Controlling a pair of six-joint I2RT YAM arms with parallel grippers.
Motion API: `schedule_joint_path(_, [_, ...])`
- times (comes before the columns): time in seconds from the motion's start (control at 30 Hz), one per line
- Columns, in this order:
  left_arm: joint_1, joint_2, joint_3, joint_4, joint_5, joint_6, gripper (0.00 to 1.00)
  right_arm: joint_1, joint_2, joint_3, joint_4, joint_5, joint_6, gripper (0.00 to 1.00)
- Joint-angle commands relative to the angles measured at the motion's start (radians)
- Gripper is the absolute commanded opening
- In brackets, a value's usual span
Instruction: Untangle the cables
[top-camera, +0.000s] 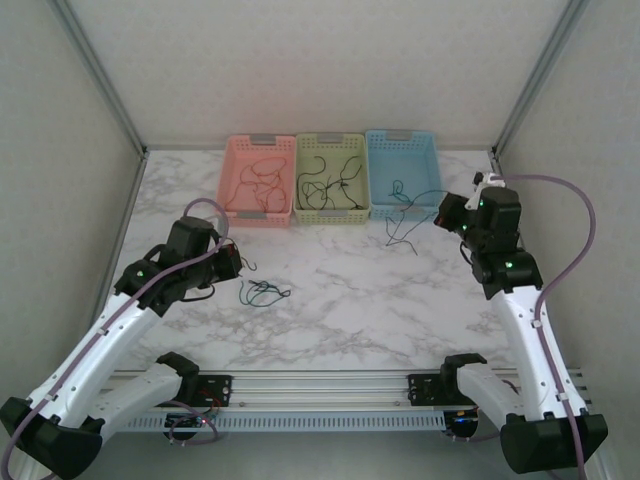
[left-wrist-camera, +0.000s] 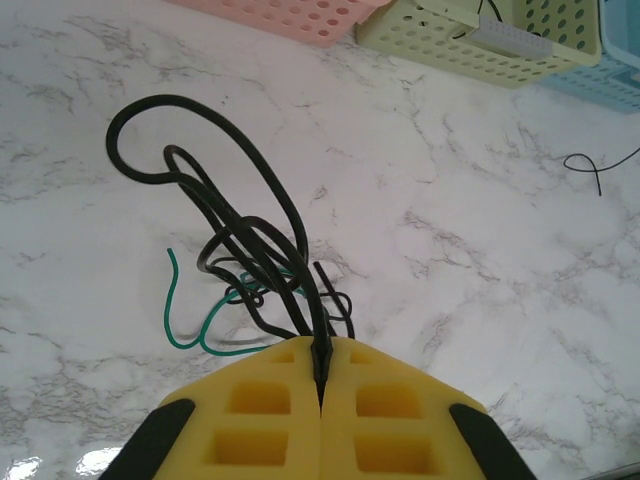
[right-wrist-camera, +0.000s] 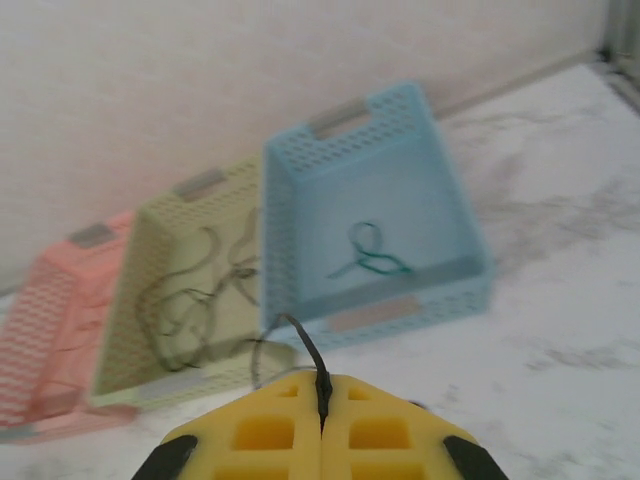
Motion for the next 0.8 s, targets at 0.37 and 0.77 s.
schedule_joint_path(0.37, [0.012, -0.020, -0.019, 0.031, 0.048, 0.004, 0.00, 0.098, 0.256, 0.440, 0.307, -0.307, 0.161, 0.00])
schedule_joint_path(0.77, [0.012, -0.037, -0.017, 0.025, 0.082, 0.006, 0.00, 0.187, 0.567, 0.717, 0.375, -0.184, 0.146, 0.00])
